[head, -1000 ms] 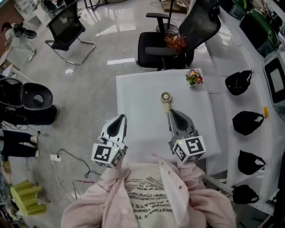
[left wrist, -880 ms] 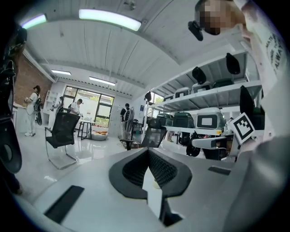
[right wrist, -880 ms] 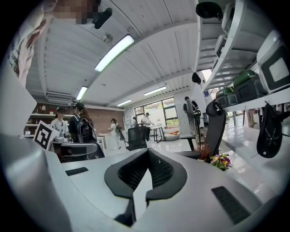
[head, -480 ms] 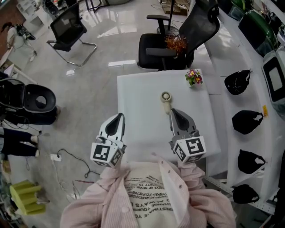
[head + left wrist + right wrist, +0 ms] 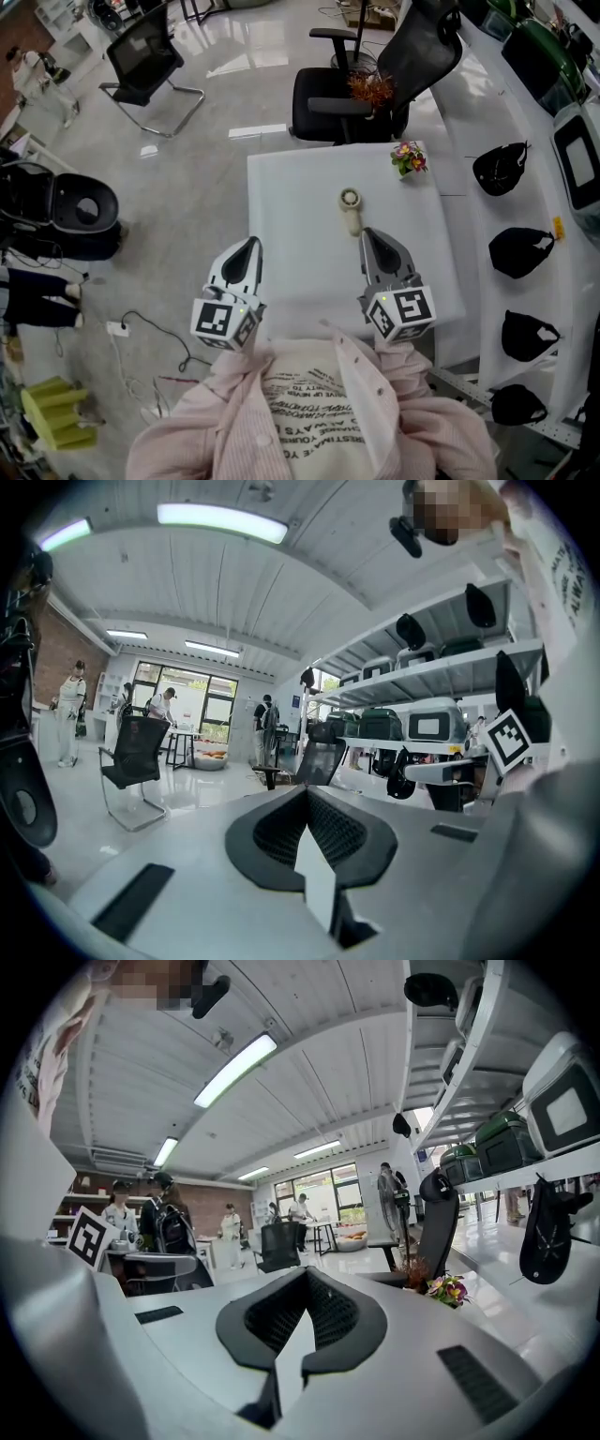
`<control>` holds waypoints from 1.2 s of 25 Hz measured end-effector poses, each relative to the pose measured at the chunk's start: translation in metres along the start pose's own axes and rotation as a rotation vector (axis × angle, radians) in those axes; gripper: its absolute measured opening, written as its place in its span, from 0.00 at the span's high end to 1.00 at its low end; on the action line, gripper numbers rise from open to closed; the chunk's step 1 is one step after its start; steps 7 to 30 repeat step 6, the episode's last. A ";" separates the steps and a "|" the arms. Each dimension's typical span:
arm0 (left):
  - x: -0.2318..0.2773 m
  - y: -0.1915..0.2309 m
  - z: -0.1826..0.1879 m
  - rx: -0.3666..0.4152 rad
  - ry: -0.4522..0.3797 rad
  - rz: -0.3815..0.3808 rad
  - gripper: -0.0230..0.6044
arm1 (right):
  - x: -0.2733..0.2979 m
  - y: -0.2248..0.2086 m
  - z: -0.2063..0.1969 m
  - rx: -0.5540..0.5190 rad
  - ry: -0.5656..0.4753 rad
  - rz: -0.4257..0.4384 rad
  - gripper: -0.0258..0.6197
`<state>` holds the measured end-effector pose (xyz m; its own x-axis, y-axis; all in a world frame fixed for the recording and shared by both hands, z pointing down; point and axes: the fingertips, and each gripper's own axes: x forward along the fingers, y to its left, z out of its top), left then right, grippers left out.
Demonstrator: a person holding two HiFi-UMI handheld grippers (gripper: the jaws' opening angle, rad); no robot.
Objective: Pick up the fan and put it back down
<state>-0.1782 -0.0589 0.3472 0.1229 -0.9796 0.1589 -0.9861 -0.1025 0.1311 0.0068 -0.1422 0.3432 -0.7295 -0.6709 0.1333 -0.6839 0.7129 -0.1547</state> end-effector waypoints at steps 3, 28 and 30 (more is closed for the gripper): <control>-0.001 -0.002 -0.001 0.000 0.003 0.000 0.96 | -0.003 -0.001 0.000 0.003 0.008 -0.008 0.96; -0.002 -0.004 -0.003 0.002 0.005 0.001 0.96 | -0.006 -0.002 -0.002 0.005 0.013 -0.013 0.96; -0.002 -0.004 -0.003 0.002 0.005 0.001 0.96 | -0.006 -0.002 -0.002 0.005 0.013 -0.013 0.96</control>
